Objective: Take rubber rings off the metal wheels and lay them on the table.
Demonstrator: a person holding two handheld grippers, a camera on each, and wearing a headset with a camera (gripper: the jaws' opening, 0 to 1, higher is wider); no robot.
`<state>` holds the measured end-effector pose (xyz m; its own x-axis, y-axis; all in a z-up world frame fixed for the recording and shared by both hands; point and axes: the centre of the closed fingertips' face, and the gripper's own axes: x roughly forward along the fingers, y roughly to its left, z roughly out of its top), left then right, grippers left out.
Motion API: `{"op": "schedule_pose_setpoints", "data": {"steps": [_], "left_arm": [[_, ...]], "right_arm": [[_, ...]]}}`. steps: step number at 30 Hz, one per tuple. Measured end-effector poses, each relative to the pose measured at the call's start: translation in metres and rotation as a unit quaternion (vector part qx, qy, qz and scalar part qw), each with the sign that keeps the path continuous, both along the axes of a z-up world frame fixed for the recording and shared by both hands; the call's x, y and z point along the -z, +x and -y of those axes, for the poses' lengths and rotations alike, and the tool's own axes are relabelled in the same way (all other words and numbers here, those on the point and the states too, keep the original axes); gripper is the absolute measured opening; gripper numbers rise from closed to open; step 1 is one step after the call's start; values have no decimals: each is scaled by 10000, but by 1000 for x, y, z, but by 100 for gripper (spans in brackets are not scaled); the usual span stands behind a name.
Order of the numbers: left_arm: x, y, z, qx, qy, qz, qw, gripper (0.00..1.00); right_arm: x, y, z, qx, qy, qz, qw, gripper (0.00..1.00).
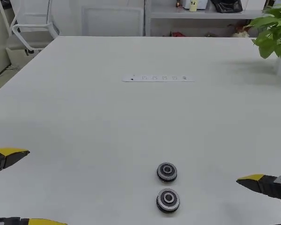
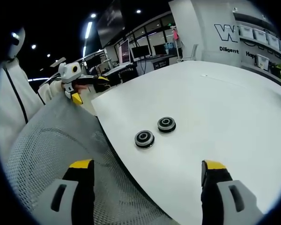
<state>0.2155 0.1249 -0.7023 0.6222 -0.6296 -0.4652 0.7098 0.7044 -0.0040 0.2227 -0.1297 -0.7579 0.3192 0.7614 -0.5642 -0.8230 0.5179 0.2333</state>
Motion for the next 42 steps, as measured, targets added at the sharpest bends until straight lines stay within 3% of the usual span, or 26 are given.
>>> {"op": "schedule_pose_setpoints", "data": {"steps": [14,23,42], "left_arm": [[-1,1,3,-12,57,37,10000,96],[-3,-4,13,231,234,25,9995,96],[-24,0,32,564,186,188,9981,95]], "right_arm": [[-2,3,-1,20,91,20,10000,88],[-4,3,-3,-33,104,38,9999,86],[-12,10,-7,-103,136,187,9997,82]]}}
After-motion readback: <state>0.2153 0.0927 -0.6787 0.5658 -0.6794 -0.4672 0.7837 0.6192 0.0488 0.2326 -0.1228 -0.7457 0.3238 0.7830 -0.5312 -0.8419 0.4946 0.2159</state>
